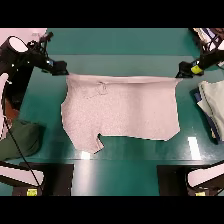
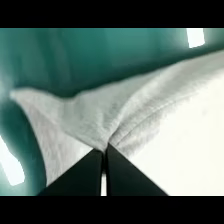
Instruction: Fold the shirts.
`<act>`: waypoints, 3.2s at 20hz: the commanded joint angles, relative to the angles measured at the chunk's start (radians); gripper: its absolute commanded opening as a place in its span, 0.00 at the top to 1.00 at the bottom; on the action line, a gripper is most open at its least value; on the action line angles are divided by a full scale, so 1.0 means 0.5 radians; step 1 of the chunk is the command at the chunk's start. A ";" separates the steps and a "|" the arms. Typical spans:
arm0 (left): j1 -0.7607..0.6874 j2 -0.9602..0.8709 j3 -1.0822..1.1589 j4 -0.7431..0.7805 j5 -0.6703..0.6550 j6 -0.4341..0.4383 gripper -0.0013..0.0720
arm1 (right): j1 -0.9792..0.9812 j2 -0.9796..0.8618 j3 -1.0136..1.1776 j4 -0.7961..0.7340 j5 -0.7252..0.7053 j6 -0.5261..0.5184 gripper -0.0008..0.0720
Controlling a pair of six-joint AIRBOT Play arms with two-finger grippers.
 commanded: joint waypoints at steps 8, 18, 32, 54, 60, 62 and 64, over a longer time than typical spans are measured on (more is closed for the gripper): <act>0.004 0.011 -0.440 0.206 -0.094 -0.179 0.95 | 0.138 0.219 -0.732 -0.063 -0.240 -0.039 0.97; 0.006 0.478 -0.654 0.440 -0.336 -0.293 0.31 | -0.032 0.513 -0.922 0.141 0.041 -0.056 0.62; 0.005 1.386 -2.344 -0.081 0.219 -0.474 0.31 | -0.130 1.204 -1.512 0.143 -0.127 -0.070 0.62; 0.004 1.386 -2.171 -0.242 0.301 -0.264 0.95 | -0.494 1.218 -2.419 0.349 -0.211 -0.069 0.40; 0.004 1.386 -2.171 -0.242 0.298 -0.263 0.95 | -0.213 1.218 -2.462 0.436 -0.505 -0.069 0.89; 0.004 1.387 -2.165 -0.224 0.237 -0.239 0.95 | -0.176 1.219 -2.461 0.420 -0.469 -0.069 0.97; 0.004 1.405 -2.141 -0.153 0.047 -0.251 0.95 | -0.172 1.276 -2.462 0.293 -0.325 -0.068 0.97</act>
